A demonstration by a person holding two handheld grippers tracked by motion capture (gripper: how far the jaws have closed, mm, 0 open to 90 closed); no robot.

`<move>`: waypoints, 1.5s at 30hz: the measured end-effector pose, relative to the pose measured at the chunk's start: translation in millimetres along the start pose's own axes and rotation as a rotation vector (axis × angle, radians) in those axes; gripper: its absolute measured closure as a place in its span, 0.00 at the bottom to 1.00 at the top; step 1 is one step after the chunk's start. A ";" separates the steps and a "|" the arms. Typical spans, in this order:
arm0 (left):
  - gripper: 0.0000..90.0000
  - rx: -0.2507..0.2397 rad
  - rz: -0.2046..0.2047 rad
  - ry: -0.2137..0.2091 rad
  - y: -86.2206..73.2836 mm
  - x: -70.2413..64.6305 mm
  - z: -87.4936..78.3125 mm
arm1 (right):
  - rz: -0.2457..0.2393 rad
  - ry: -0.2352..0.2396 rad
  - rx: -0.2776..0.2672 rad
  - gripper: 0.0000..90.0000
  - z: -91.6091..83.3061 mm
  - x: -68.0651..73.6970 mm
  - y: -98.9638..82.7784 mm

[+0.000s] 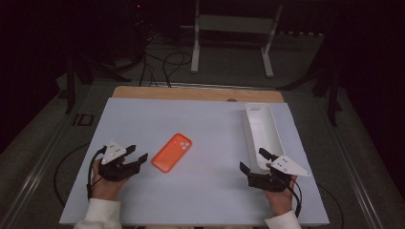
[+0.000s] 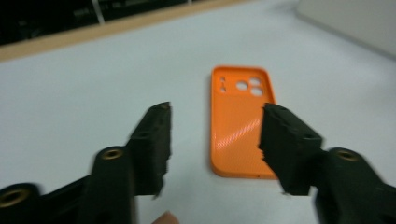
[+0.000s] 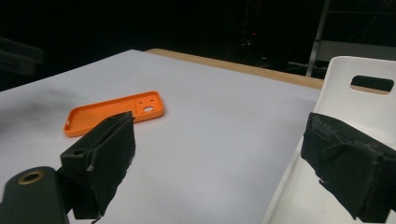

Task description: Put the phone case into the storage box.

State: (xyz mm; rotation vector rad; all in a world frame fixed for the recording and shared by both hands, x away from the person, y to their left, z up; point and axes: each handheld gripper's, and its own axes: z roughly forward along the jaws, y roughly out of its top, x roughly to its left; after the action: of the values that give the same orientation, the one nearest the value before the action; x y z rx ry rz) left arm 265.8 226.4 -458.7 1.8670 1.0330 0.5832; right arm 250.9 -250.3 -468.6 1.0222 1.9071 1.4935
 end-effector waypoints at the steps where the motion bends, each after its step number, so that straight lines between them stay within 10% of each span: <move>1: 0.39 -0.022 0.001 0.001 -0.7 0.7 -4.7 | -0.001 -0.001 0.000 0.11 0.0 0.1 -0.1; 13: 0.12 -0.133 0.024 0.004 -6.1 10.0 -41.5 | -0.008 0.002 -0.012 0.11 -3.5 1.2 -2.3; 45: 0.00 0.020 0.036 -0.009 -1.7 14.9 -39.4 | -0.005 -0.006 -0.004 0.11 -6.5 -1.9 -5.2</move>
State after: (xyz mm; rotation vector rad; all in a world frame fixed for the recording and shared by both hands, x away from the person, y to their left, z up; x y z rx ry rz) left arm 244.4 258.3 -441.3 1.9076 1.0046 0.5865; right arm 245.7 -256.1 -471.9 1.0187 1.9005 1.4896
